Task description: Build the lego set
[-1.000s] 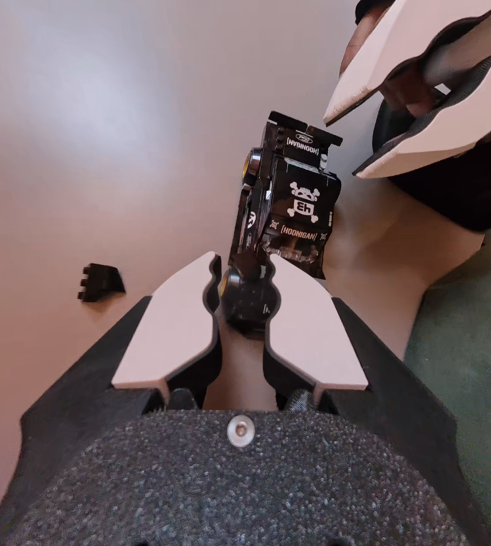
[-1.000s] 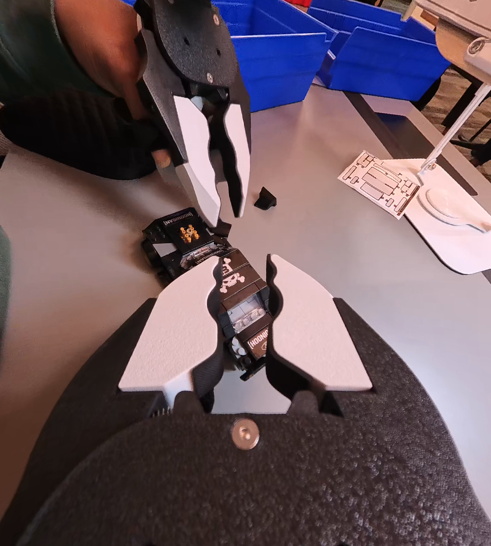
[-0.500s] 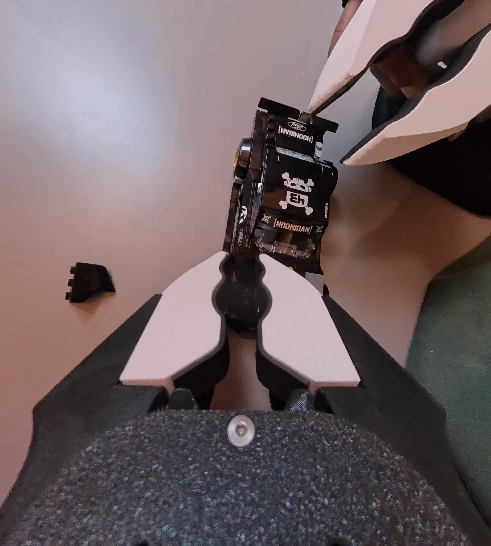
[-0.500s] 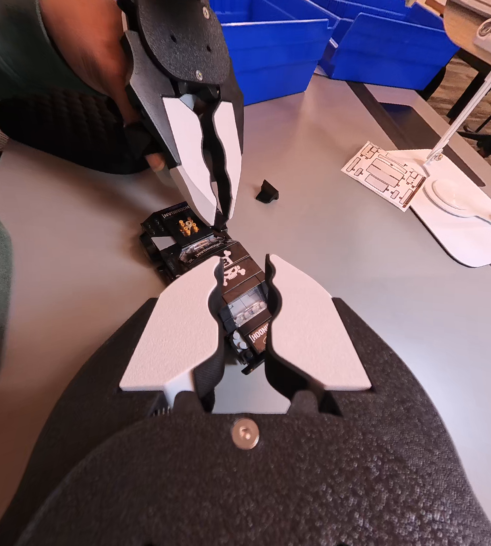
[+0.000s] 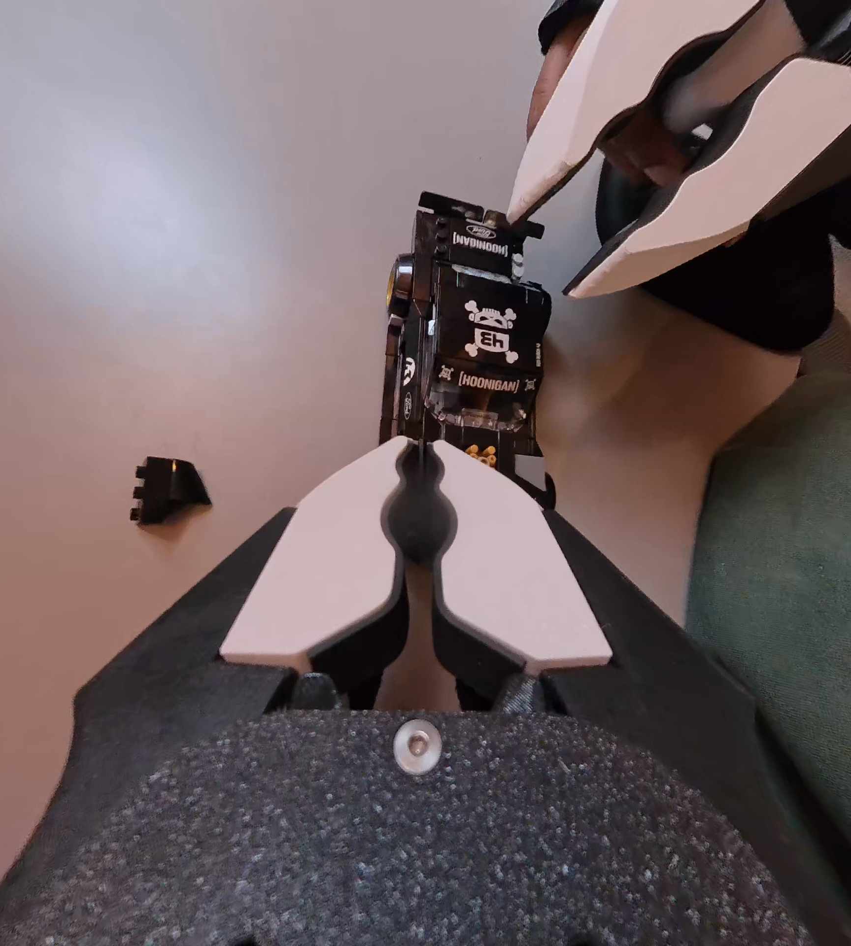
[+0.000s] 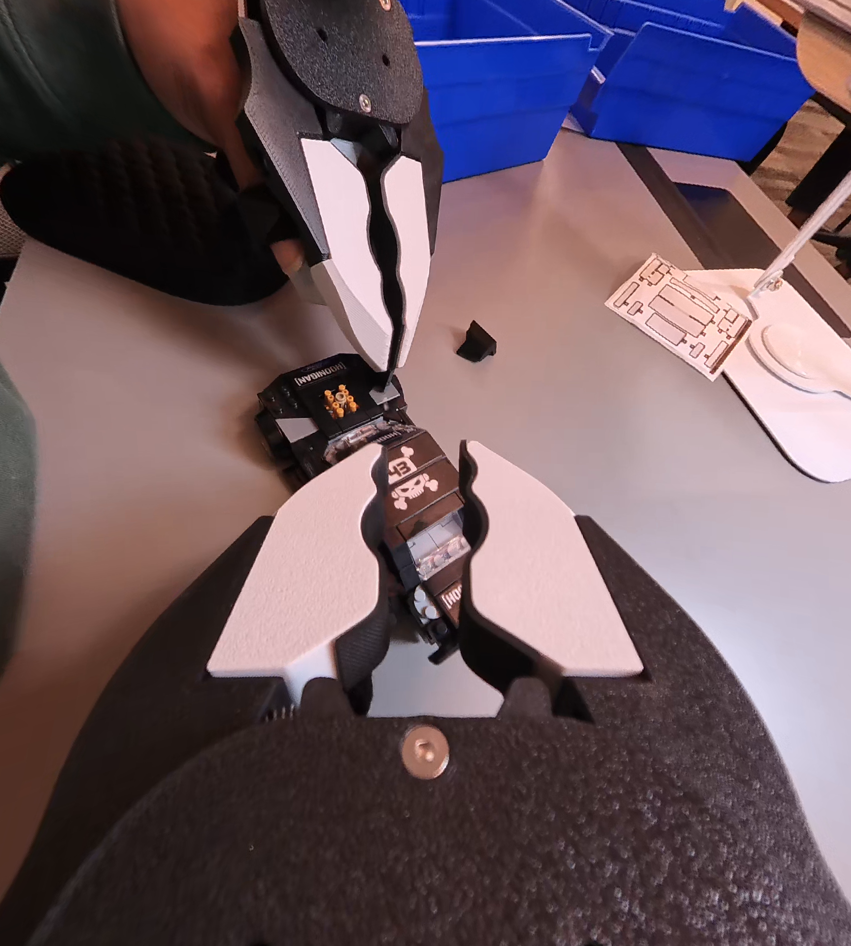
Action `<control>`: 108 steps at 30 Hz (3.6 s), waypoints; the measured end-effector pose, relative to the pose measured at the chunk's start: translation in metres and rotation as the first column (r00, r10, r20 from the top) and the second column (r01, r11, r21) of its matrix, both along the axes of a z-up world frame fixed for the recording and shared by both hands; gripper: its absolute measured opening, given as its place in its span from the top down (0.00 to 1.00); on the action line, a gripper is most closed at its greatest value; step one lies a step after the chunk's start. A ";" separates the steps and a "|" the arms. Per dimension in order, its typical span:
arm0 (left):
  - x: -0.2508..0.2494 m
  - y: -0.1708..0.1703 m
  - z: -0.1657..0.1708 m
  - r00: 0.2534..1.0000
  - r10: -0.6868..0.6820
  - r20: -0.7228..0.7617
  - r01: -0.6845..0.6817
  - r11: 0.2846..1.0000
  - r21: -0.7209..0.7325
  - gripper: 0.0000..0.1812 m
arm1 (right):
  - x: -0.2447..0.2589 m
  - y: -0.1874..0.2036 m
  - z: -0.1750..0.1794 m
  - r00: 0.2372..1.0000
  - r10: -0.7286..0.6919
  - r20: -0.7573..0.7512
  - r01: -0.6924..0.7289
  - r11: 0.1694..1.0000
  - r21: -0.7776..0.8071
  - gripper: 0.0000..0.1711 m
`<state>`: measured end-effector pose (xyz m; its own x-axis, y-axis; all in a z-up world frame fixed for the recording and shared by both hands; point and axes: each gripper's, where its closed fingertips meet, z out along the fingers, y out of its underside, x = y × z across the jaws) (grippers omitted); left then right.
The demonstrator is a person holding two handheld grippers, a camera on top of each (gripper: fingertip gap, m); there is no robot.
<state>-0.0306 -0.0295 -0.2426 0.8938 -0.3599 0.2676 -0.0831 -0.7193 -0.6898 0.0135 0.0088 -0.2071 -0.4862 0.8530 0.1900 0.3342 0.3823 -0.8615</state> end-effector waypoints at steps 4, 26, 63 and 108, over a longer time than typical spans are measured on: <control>0.012 -0.002 0.019 0.986 -0.015 0.167 0.009 0.999 0.037 0.98 | -0.002 -0.010 0.005 0.999 0.033 -0.011 -0.033 0.999 0.008 0.85; 0.026 -0.006 -0.001 0.941 -0.032 0.338 0.043 0.999 -0.026 0.96 | -0.011 -0.050 -0.027 0.983 0.143 0.114 -0.162 0.968 0.190 0.86; 0.014 -0.046 0.001 0.999 -0.020 0.035 0.014 0.986 0.166 0.90 | -0.005 -0.066 -0.049 0.872 0.258 0.415 -0.430 0.809 0.401 0.91; 0.022 -0.020 0.003 0.950 -0.002 0.314 -0.020 0.998 0.065 0.98 | -0.029 -0.049 -0.028 0.961 0.276 0.010 -0.205 0.687 0.697 0.98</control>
<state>-0.0081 -0.0492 -0.2394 0.7720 -0.3786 0.5106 0.1512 -0.6709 -0.7260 -0.0159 -0.0398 -0.2355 -0.6067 0.3241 0.7259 0.0831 0.9340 -0.3476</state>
